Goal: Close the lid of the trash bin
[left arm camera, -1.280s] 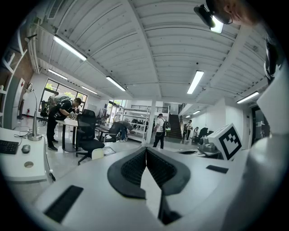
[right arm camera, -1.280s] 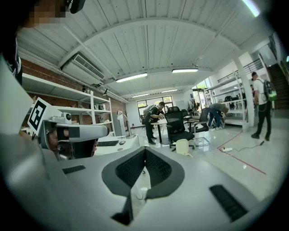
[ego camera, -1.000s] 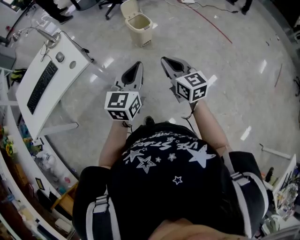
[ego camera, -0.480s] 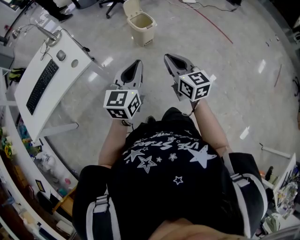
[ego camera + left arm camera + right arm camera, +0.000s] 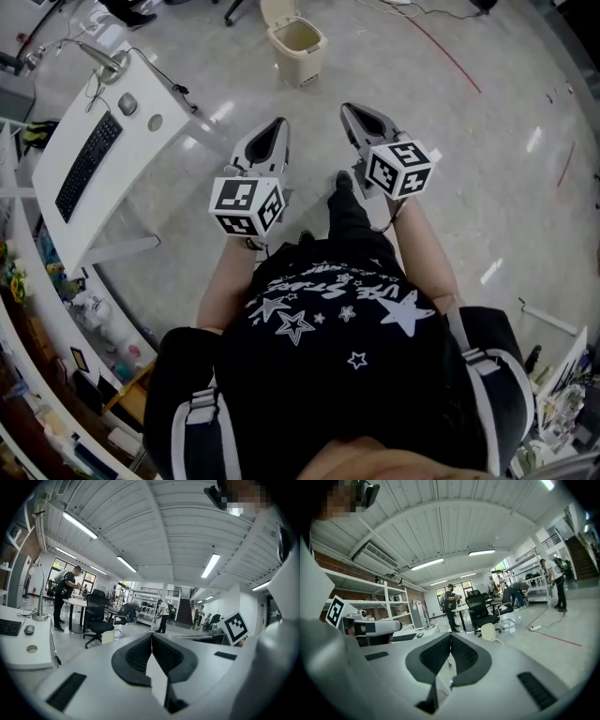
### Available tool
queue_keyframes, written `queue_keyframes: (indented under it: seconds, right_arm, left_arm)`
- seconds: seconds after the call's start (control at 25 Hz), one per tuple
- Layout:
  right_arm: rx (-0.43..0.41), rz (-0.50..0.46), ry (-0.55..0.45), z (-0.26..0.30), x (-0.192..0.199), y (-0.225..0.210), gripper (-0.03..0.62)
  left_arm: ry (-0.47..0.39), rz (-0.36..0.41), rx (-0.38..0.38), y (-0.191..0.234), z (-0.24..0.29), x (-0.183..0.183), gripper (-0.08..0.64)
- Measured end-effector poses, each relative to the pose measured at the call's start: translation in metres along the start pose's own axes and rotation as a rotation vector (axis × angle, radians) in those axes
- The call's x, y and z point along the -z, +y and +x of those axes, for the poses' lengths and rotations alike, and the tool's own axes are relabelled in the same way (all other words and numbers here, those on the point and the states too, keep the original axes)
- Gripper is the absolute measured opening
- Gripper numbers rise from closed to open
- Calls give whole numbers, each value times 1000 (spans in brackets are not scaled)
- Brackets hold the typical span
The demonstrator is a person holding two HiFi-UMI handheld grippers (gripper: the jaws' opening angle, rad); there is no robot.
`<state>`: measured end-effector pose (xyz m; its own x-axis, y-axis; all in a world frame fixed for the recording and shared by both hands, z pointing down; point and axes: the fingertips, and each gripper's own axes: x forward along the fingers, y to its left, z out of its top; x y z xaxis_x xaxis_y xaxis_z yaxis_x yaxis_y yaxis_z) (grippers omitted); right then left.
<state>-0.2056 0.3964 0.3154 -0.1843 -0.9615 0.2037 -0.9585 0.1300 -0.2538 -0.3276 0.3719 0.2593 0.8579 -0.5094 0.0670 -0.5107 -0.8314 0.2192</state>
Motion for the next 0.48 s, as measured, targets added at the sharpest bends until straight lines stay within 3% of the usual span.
queue_keyframes:
  seconds: [0.48]
  right_arm:
    - [-63, 46, 20, 75, -30, -88, 8]
  left_arm:
    - [26, 9, -63, 31, 103, -7, 12]
